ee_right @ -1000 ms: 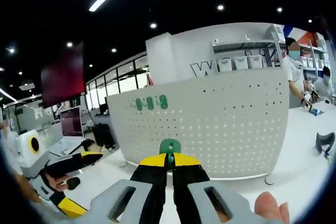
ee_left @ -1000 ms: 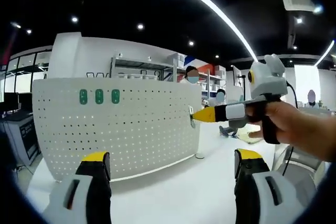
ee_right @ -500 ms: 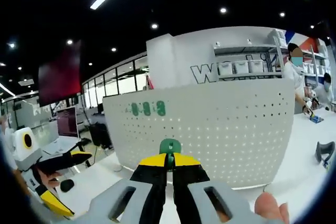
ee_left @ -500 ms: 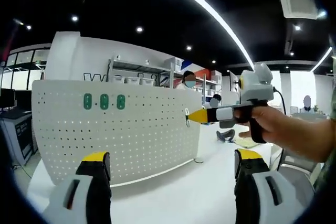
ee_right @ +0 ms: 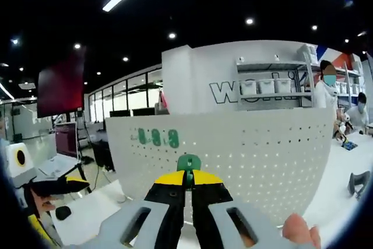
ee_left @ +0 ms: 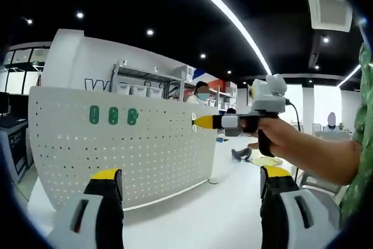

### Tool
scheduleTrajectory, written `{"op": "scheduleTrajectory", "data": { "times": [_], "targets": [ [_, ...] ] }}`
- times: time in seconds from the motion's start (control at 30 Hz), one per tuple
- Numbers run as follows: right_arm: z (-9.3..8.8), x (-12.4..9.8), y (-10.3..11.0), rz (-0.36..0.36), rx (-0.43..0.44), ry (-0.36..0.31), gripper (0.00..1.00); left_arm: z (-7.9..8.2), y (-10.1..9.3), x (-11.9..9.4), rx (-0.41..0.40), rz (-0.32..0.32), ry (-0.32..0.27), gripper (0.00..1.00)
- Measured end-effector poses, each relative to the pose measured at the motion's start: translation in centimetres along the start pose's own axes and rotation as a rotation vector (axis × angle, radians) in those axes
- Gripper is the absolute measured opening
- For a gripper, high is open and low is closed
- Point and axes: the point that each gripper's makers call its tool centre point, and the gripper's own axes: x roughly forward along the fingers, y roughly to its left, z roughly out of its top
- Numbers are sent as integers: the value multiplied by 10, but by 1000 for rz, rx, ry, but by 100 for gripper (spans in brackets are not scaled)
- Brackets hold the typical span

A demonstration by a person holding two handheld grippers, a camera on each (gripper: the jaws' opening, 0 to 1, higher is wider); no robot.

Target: Insert the hook assembly into the mounting plate slot until the hook locks in place.

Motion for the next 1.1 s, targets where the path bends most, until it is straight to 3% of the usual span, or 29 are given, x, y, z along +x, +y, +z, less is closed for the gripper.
{"op": "scheduleTrajectory", "data": {
  "times": [0.5,0.73,1.1],
  "targets": [
    [41,47,4,-69,-103,-97,1,-3,4,-3,-17,-35,6,100],
    [44,64,1,-124,-153,-106,1,-8,14,-6,-27,-34,11,100],
    [35,89,-3,-182,-202,-91,1,-19,27,-12,-46,-24,24,100]
  ]
}}
